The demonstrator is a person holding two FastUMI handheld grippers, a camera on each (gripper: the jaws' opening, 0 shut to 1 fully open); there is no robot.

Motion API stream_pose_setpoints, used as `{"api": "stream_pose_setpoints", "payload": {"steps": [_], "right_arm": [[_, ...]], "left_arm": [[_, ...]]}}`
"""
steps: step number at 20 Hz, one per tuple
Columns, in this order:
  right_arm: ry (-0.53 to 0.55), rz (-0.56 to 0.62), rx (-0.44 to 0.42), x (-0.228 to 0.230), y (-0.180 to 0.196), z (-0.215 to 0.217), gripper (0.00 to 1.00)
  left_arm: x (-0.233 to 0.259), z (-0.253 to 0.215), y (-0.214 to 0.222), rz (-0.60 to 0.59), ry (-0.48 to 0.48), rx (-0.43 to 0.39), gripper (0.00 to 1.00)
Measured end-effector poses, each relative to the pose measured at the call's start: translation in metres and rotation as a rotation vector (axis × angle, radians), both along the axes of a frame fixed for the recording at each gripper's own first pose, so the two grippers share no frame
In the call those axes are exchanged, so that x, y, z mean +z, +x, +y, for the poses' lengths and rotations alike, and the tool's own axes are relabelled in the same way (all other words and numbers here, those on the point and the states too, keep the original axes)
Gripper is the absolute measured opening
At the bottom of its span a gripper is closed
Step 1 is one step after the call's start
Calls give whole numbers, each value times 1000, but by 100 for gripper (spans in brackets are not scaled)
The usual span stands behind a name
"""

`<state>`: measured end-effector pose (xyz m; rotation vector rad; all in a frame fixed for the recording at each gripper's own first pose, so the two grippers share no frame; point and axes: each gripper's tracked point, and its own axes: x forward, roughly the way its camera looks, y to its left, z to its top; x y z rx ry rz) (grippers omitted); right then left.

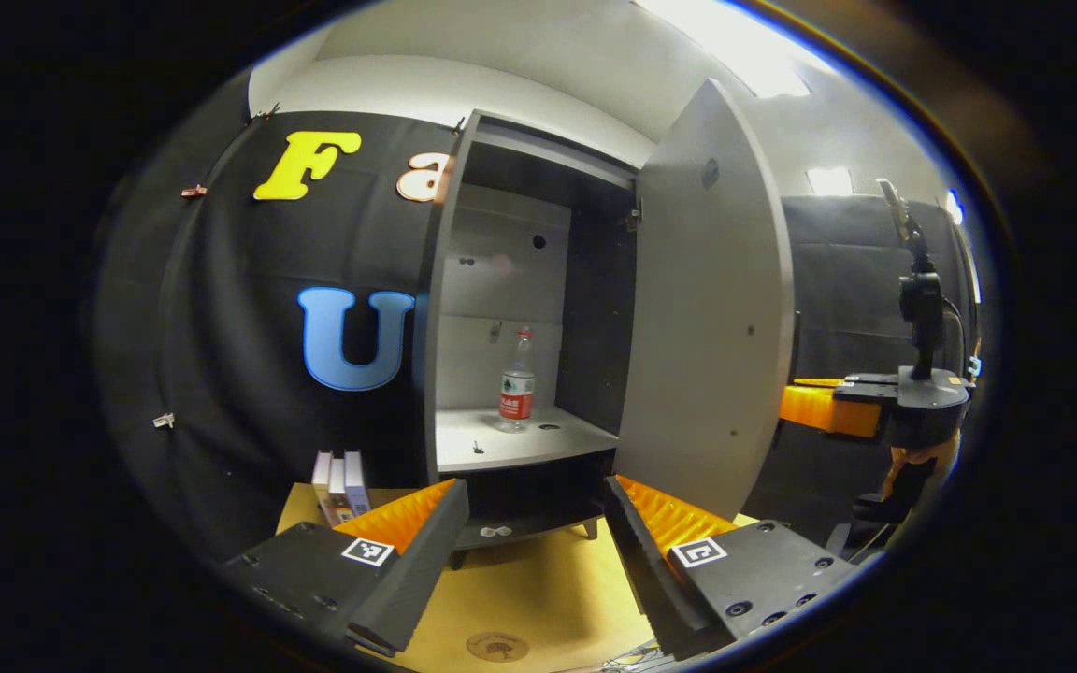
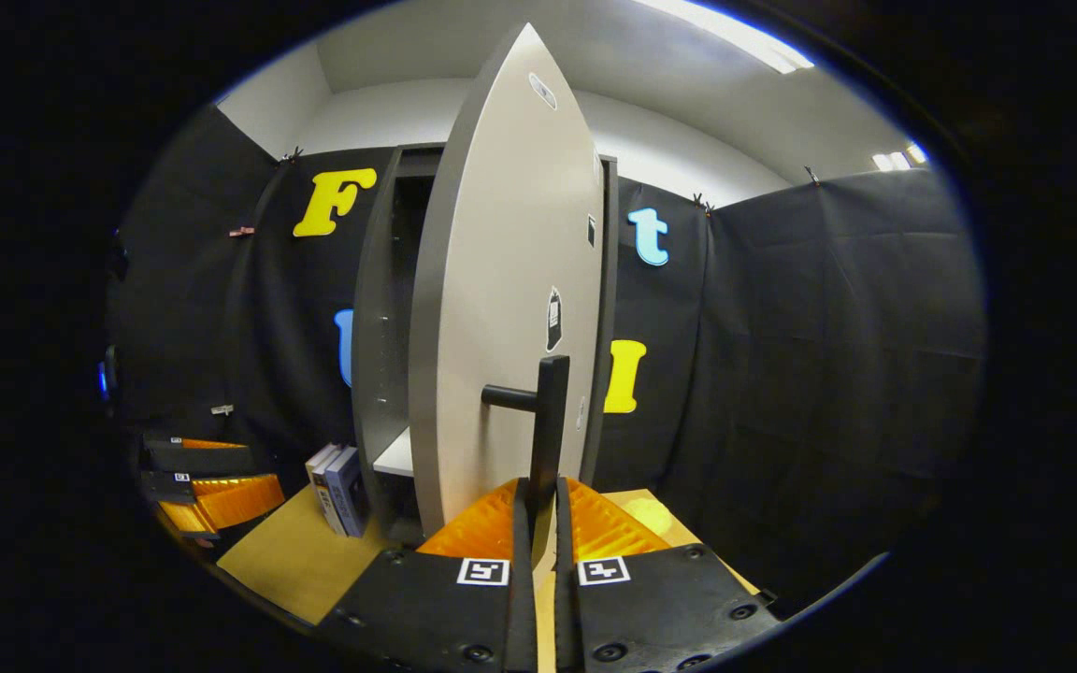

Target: Open the cabinet door with the right hand, grasp the bottle in the cabinet with the left hand and place it on the coaster, then close the cabinet door with the right hand.

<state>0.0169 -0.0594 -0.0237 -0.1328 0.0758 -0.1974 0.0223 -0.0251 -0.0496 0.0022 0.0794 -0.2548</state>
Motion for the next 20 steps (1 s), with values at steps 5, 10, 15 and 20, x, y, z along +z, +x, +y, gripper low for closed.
{"api": "stream_pose_setpoints", "payload": {"steps": [5, 10, 15, 20], "right_arm": [[-10, -15, -37, 9, -15, -62, 10], [76, -18, 20, 6, -22, -103, 5], [106, -15, 107, 5, -21, -134, 5], [169, 2, 184, 3, -21, -156, 7]], "left_arm": [[1, -42, 29, -8, 10, -19, 92], [2, -76, 67, -10, -9, -3, 87], [28, -93, 116, -109, -32, 8, 92], [48, -90, 185, -177, 8, 80, 92]]}}
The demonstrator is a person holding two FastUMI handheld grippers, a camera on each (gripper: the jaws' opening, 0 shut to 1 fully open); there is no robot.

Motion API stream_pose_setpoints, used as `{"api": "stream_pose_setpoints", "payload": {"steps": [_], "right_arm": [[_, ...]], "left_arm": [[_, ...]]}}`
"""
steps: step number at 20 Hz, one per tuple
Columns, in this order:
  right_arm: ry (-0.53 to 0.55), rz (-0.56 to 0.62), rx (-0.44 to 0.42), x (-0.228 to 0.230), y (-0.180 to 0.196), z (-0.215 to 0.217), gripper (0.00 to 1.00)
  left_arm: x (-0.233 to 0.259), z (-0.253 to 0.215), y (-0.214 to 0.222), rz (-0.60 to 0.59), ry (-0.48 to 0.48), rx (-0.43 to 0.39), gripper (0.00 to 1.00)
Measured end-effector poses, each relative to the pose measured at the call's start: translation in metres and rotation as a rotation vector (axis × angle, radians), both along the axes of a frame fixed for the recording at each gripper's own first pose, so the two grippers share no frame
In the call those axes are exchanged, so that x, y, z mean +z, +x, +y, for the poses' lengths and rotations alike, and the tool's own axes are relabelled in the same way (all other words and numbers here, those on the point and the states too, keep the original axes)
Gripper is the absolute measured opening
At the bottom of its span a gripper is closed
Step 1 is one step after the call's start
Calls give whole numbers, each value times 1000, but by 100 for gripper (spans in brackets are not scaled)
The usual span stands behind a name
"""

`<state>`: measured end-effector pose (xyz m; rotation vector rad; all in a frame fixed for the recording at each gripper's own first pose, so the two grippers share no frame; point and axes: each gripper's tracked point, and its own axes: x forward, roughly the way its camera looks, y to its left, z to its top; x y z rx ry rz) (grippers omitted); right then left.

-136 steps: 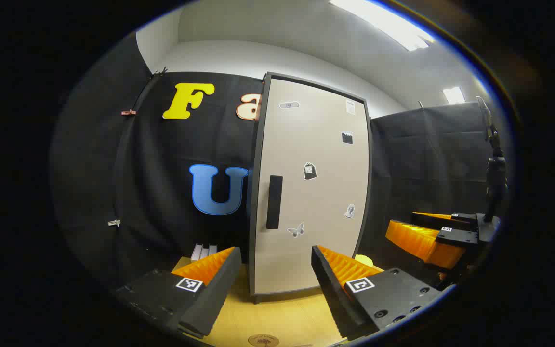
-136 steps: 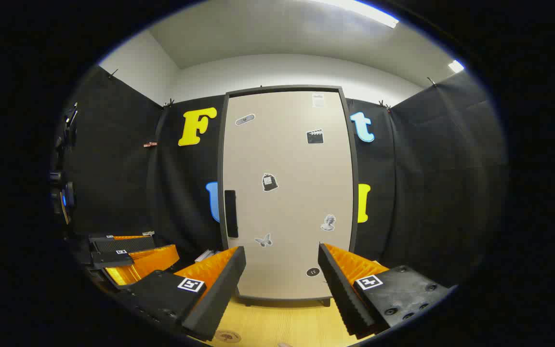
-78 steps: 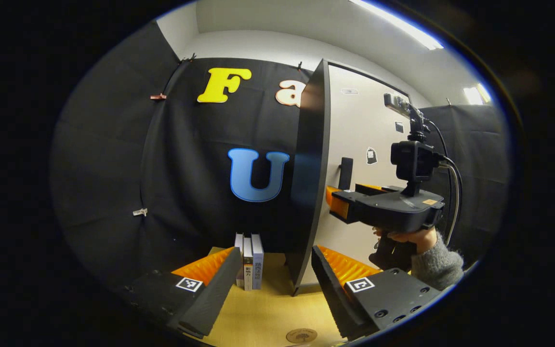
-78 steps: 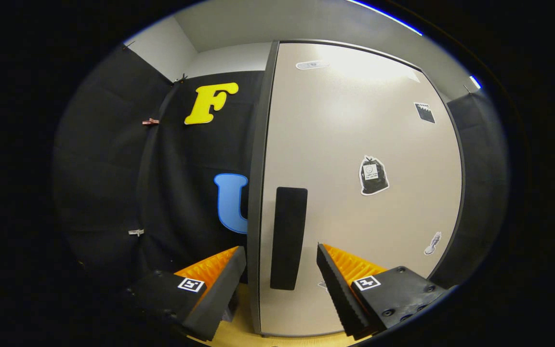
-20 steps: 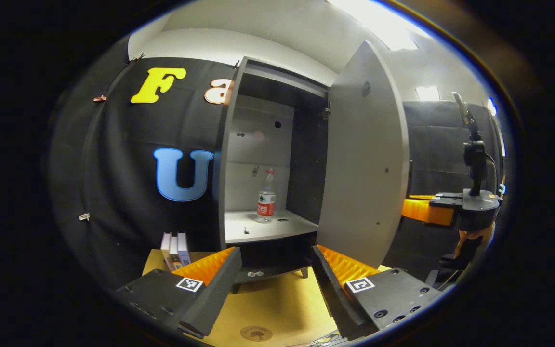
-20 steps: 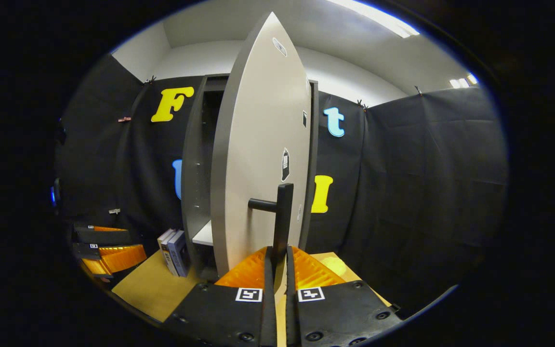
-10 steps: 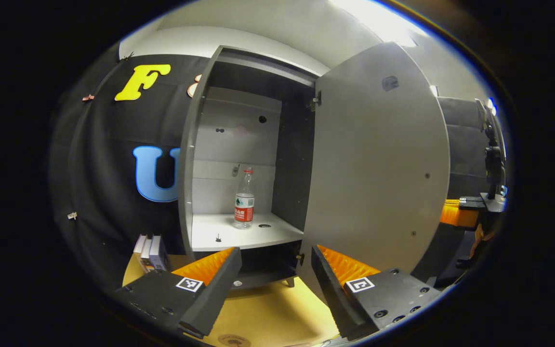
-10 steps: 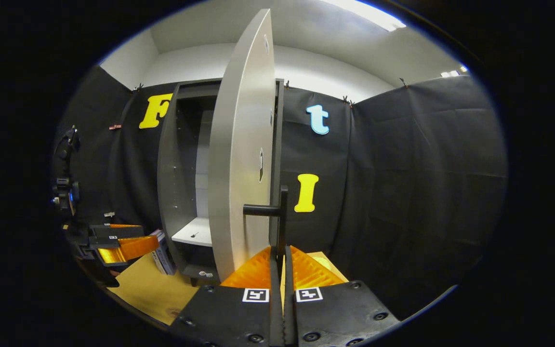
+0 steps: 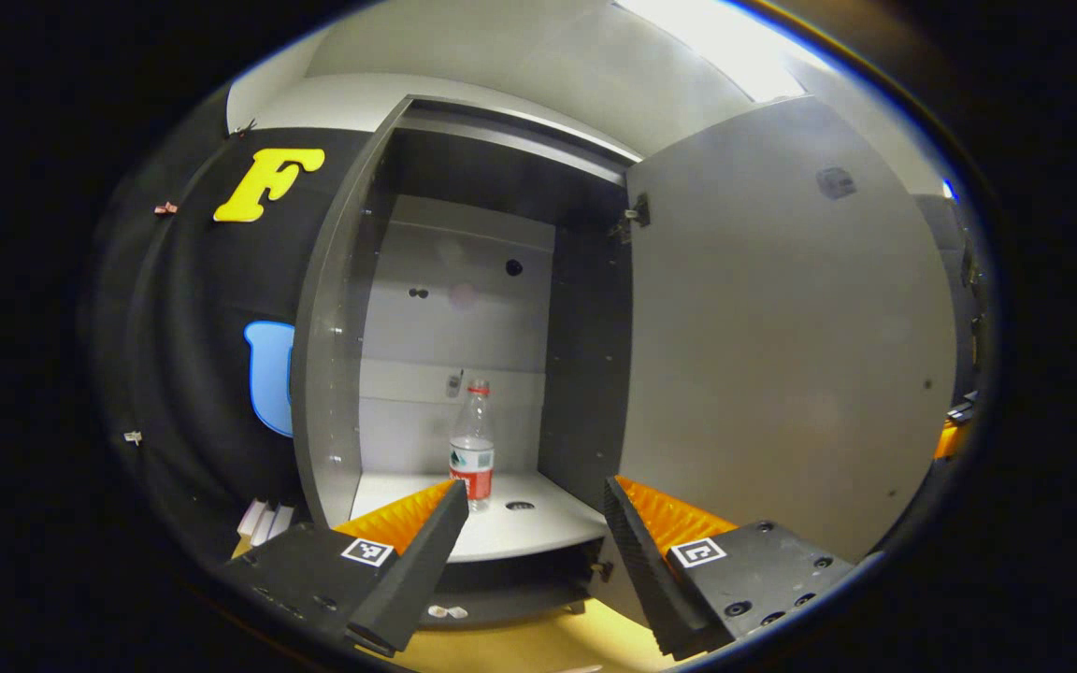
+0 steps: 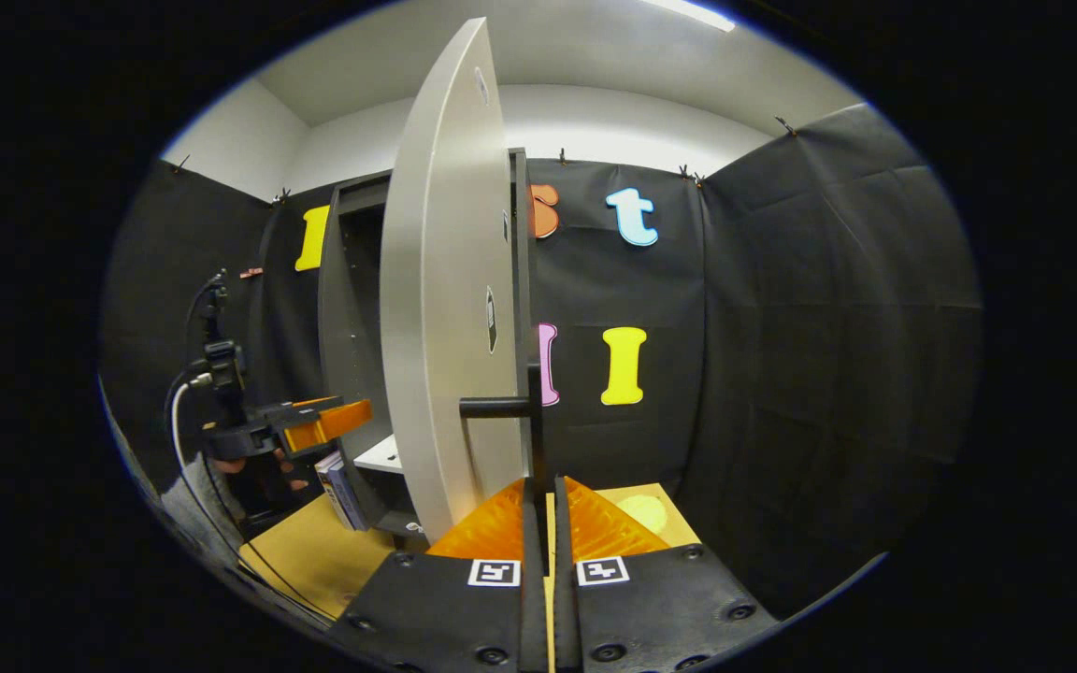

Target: Open the cabinet door with the right hand, grasp the bottle in the cabinet with the left hand and place it on the coaster, then close the cabinet door with the right hand.

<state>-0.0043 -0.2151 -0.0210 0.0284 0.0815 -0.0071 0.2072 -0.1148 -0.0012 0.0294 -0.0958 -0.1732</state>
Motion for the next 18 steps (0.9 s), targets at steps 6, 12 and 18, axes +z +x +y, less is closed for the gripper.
{"api": "stream_pose_setpoints", "payload": {"steps": [6, 12, 18], "right_arm": [[-85, 28, 74, -6, -3, 8, 9], [-23, -13, 44, 8, -44, -21, 5], [54, -52, -153, 17, -53, -80, 6]], "left_arm": [[-2, 3, 97, -14, 48, 89, 92], [-35, 23, 175, 37, 80, 219, 92], [-61, 37, 224, 82, 103, 261, 92]]}}
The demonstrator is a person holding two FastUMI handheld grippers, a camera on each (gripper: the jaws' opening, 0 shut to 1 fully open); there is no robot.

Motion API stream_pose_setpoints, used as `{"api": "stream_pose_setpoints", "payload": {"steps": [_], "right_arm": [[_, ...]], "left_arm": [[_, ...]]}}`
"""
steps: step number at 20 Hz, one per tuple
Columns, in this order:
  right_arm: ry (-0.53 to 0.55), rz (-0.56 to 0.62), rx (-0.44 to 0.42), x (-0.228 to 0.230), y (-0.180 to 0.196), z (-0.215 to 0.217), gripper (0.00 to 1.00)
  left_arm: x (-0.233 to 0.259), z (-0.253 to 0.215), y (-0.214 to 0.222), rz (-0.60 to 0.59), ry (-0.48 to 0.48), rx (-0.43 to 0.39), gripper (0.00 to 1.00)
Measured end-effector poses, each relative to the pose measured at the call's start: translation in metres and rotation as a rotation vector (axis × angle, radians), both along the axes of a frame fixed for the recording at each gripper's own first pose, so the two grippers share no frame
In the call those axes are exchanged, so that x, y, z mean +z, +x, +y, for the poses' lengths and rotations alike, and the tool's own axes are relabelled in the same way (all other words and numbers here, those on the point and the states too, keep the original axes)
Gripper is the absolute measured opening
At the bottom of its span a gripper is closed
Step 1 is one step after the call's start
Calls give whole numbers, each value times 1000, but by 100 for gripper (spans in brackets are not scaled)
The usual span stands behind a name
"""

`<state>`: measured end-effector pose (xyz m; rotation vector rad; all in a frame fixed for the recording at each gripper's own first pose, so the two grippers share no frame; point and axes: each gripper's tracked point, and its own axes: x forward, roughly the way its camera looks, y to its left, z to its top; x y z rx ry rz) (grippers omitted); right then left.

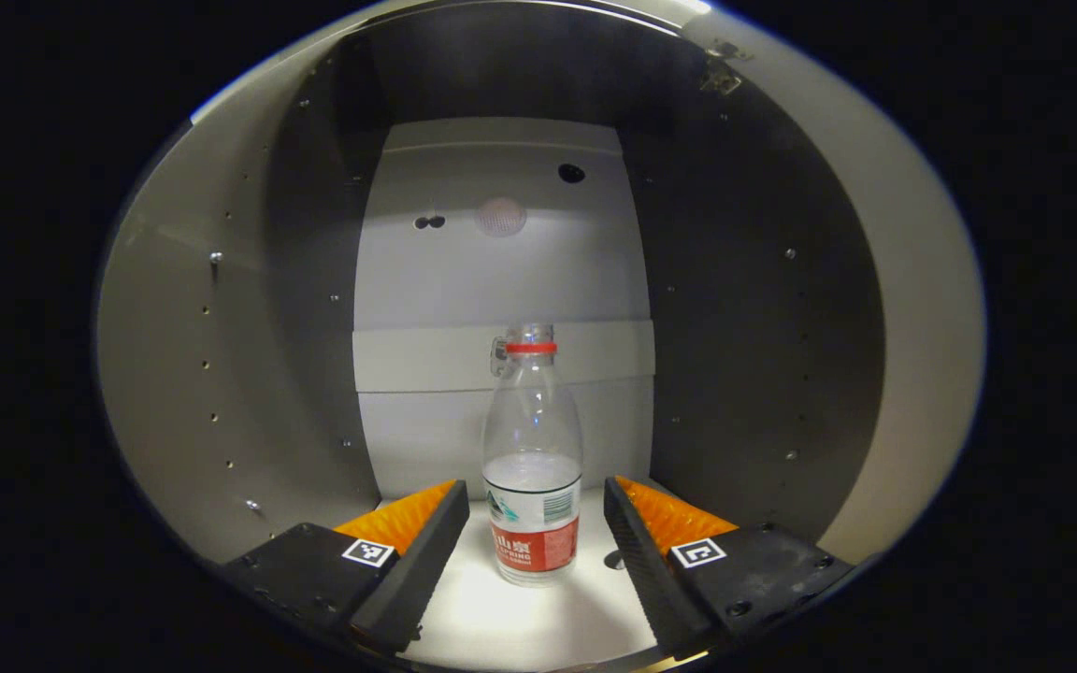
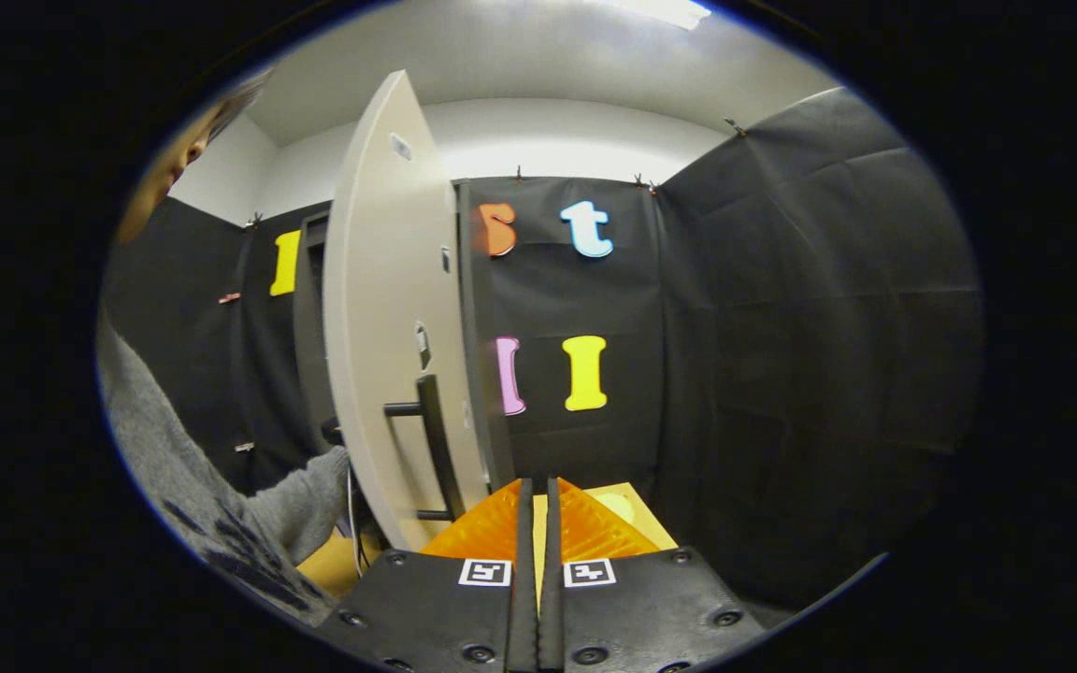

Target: Open the cabinet door with the right hand, grasp the bottle in the cabinet with the left hand and place it on the coaster, then close the cabinet door with the right hand.

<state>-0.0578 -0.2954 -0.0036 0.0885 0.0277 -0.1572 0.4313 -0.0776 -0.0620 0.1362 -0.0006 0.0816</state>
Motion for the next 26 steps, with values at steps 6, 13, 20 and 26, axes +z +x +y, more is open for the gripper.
{"api": "stream_pose_setpoints", "payload": {"steps": [6, 13, 20, 26], "right_arm": [[18, -44, -89, 10, 15, -32, 15], [15, -47, -170, 11, 17, -51, 6], [-40, -60, -141, 17, 0, -15, 6], [-88, -88, -103, 33, -30, 48, 6]], "left_arm": [[-12, -1, 37, 28, -20, -16, 92], [2, -21, 34, 6, -113, -127, 75], [14, -24, -48, 6, -34, -210, 75], [1, -1, -137, 38, -41, -237, 75]]}}
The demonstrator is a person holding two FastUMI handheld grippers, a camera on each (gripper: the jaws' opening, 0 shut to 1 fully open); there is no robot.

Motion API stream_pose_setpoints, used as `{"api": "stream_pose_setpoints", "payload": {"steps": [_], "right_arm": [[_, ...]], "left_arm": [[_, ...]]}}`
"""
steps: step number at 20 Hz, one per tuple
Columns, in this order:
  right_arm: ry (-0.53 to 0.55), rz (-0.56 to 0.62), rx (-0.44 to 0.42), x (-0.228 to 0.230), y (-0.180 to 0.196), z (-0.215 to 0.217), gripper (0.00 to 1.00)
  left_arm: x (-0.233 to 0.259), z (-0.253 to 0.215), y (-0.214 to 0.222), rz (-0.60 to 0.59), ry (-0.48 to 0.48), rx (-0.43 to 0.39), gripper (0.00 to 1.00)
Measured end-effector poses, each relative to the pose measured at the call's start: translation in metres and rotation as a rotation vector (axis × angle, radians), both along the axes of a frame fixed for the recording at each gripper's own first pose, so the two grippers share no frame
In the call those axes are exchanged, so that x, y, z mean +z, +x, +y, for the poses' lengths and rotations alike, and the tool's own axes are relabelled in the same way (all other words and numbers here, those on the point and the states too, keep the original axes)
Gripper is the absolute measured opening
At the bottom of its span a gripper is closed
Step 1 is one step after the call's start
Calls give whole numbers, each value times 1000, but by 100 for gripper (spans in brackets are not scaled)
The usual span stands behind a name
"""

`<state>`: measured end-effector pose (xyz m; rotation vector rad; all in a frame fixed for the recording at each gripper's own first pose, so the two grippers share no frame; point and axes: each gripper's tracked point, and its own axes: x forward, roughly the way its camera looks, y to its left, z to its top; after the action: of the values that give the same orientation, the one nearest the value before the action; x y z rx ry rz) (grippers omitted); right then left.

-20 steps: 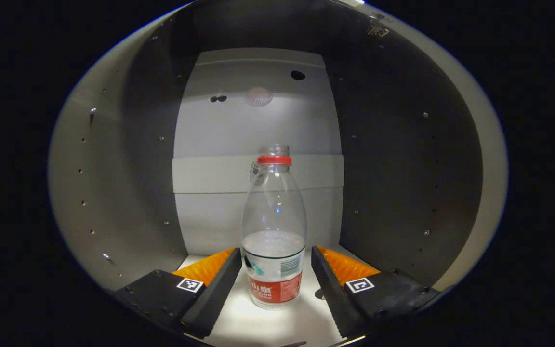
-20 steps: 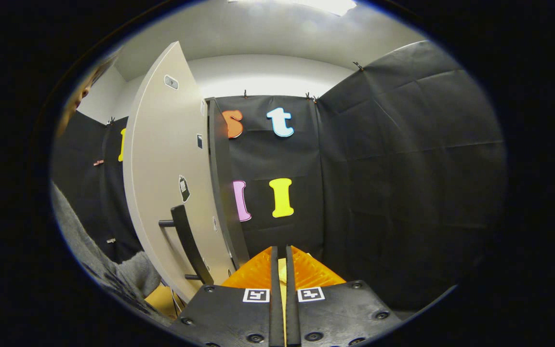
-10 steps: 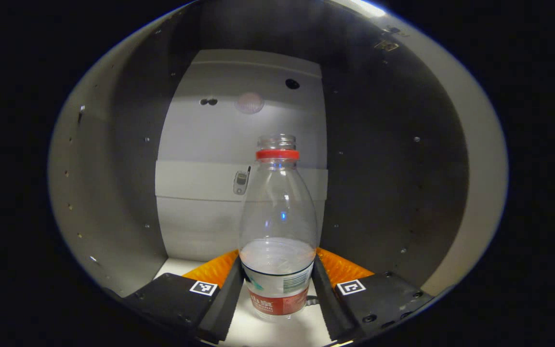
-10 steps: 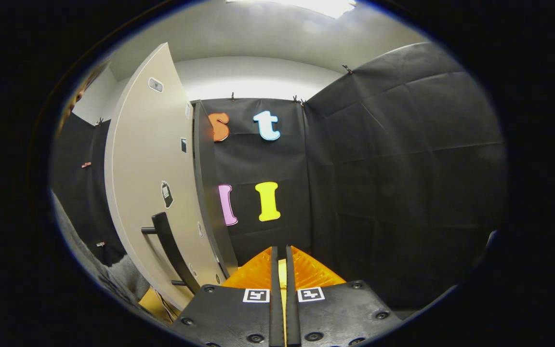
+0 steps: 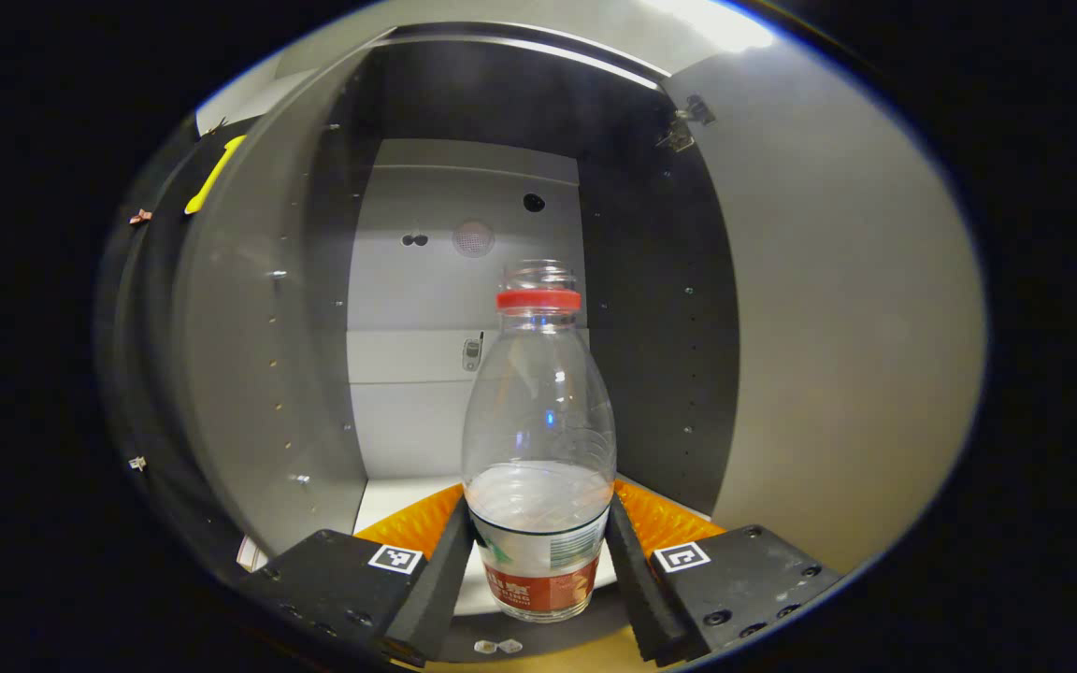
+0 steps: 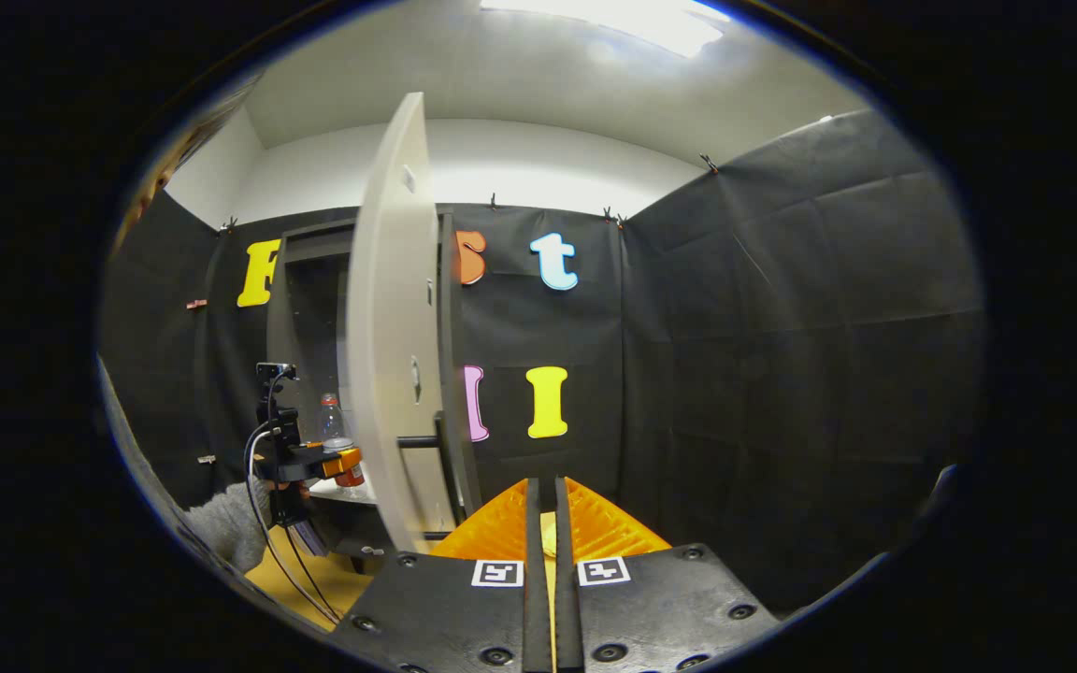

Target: Open the cabinet door with the right hand, grasp the bottle in the cabinet with the left hand and place it on the coaster, then close the cabinet door with the right hand.

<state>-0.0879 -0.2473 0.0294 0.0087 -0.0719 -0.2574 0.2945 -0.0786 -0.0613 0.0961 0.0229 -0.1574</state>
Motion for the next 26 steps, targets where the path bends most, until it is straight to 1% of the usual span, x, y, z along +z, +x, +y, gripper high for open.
{"api": "stream_pose_setpoints", "payload": {"steps": [1, 3, 5, 7, 10, 11, 12, 13, 14, 16, 18, 19, 20, 21, 23, 24, 26], "right_arm": [[1, -4, 12, 3, -3, 13, 6], [7, -20, 71, 9, -8, 51, 6], [4, -39, 116, 14, -7, 79, 6], [8, -29, 173, 9, -2, 112, 6], [-17, -17, 272, 5, 15, 167, 6], [-29, -10, 310, 0, 23, 184, 14], [-39, 1, 340, -7, 31, 204, 35], [-43, 10, 371, -13, 40, 219, 41], [-45, 14, 377, -16, 53, 229, 52], [-34, 5, 390, -21, 78, 246, 84], [-37, 4, 382, -35, 104, 252, 92], [-53, 14, 371, -45, 121, 256, 96], [-72, 14, 360, -53, 136, 259, 99], [-90, 4, 351, -59, 151, 261, 98], [-118, -26, 354, -78, 176, 268, 97], [-117, -32, 360, -90, 184, 274, 97], [-104, -18, 380, -120, 198, 283, 97]], "left_arm": [[-7, 7, -15, 19, -4, 0, 75], [-21, 22, -44, 49, -13, -7, 75], [-34, 41, -72, 66, -16, -14, 75], [-48, 57, -98, 85, -25, -20, 75], [-68, 81, -132, 111, -27, -16, 75], [-72, 87, -142, 116, -29, -14, 75], [-74, 92, -152, 115, -36, -11, 76], [-74, 98, -161, 108, -41, -11, 76], [-75, 103, -170, 99, -44, -9, 77], [-78, 114, -186, 78, -46, 5, 76], [-88, 124, -199, 59, -42, 38, 75], [-95, 129, -205, 49, -39, 53, 77], [-105, 131, -209, 39, -37, 68, 77], [-117, 132, -213, 31, -29, 81, 76], [-144, 135, -219, 15, 14, 122, 77], [-161, 130, -222, 21, 33, 128, 77], [-196, 118, -227, 42, 35, 112, 77]]}}
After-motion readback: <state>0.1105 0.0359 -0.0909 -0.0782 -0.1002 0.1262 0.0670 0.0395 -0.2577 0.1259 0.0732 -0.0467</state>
